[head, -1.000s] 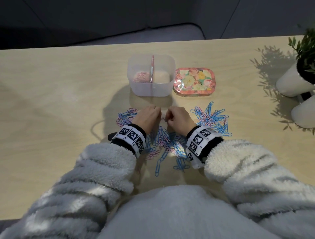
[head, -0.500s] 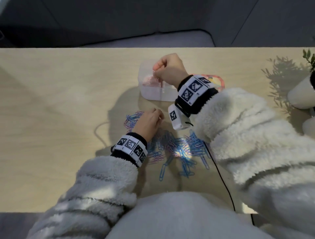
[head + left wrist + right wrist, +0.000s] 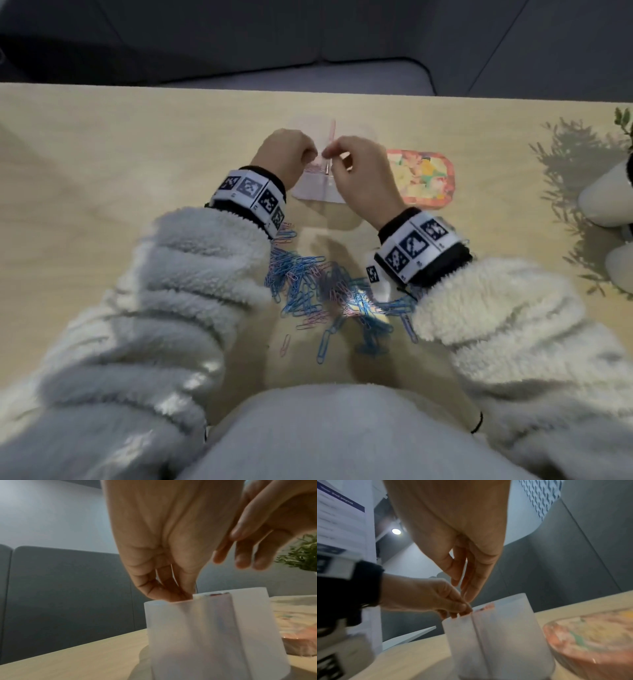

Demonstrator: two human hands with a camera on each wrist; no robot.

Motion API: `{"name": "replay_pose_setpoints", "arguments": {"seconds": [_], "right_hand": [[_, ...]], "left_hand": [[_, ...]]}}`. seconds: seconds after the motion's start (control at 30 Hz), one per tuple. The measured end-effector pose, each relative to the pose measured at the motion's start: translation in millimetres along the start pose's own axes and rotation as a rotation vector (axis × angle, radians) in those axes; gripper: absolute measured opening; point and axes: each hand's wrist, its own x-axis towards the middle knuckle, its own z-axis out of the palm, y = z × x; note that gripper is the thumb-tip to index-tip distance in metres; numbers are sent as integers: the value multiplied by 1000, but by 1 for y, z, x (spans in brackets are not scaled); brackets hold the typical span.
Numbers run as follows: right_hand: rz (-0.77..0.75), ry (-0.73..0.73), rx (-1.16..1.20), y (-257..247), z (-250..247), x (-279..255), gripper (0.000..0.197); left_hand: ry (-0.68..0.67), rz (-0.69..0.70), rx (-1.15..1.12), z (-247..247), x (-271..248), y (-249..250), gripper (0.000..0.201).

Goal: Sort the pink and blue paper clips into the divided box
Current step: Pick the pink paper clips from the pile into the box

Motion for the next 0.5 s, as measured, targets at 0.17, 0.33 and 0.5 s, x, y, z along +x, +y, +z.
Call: {"name": "replay_pose_setpoints", "arguments": {"seconds": [0.17,0.33,0.5], "right_hand": [[-4,-302,-108,8,30,-33,28],[-169,-600,-407,21,79,-45,26],[-225,-571,-512,37,86,-51,15]], "left_hand": [[208,-20,-125,5,-30,-15,27],[210,-131,-130,28,-88,-52,18],[23,-308,-180,51,-113,-72,16]]}}
